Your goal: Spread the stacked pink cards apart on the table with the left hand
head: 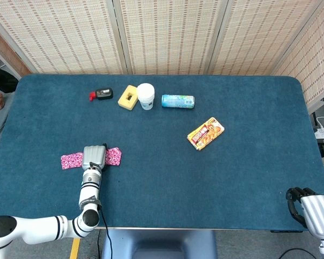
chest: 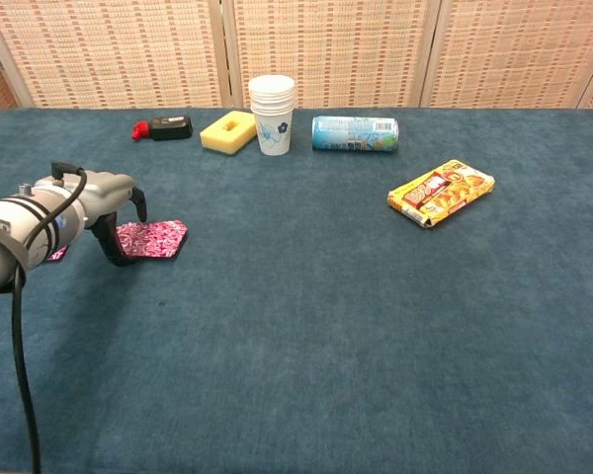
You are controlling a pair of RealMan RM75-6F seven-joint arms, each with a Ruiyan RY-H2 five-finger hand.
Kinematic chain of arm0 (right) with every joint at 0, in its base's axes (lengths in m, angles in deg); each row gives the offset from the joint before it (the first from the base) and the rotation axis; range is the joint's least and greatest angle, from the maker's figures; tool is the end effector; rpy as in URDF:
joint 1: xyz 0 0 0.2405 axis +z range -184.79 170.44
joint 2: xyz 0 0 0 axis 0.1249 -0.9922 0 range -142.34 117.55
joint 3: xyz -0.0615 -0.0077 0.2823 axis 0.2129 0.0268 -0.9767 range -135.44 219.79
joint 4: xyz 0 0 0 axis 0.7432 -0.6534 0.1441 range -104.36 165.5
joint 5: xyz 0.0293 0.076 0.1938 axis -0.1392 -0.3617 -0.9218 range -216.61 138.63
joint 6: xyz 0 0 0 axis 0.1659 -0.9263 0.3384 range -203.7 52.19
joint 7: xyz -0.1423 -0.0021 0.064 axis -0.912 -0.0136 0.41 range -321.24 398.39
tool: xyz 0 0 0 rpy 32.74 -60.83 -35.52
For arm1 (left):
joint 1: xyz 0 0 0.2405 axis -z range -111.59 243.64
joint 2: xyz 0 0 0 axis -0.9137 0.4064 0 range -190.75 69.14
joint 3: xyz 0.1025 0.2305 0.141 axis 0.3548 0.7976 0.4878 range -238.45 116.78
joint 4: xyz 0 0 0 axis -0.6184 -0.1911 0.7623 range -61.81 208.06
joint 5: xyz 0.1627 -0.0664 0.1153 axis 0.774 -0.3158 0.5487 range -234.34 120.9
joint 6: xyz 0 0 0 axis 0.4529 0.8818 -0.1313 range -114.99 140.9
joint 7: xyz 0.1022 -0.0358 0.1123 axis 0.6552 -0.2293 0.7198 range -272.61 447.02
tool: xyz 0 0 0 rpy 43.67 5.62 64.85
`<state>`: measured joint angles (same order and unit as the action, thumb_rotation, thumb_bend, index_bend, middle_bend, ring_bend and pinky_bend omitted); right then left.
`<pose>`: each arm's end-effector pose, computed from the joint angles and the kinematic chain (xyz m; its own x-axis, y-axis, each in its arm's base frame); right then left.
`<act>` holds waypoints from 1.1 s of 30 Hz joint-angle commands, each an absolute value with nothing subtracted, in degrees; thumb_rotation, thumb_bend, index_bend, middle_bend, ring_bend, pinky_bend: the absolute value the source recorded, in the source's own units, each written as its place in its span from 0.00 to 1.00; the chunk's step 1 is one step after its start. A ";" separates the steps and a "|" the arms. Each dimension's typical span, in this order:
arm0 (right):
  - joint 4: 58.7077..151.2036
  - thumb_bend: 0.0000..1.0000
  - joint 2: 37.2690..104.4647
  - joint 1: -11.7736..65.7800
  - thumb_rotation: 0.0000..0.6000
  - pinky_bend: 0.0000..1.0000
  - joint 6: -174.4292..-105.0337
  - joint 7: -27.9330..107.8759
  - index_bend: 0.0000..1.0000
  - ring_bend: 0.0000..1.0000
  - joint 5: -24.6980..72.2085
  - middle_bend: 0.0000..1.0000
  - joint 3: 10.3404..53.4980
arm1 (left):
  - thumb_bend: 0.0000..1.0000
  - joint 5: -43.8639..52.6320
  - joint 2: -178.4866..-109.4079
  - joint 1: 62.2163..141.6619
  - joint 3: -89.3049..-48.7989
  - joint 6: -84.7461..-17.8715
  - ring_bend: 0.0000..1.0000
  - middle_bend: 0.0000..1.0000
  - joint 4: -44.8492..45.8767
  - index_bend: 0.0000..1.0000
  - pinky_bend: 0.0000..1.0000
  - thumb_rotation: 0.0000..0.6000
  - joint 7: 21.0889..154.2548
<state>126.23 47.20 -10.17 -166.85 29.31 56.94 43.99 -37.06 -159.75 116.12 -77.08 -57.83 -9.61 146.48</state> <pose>-0.3311 -0.1315 0.1877 0.5565 -0.0254 0.8305 -0.8302 -0.0575 0.5546 -0.1811 0.3962 -0.0467 0.5912 0.3877 0.7072 0.7511 0.0548 -0.6579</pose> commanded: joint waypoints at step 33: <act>126.32 0.47 46.94 -10.22 1.00 0.84 -167.17 30.05 0.67 0.57 57.03 0.57 43.96 | 0.30 -32.47 -158.62 115.21 -76.01 -59.73 1.00 1.00 -12.36 0.60 1.00 1.00 143.51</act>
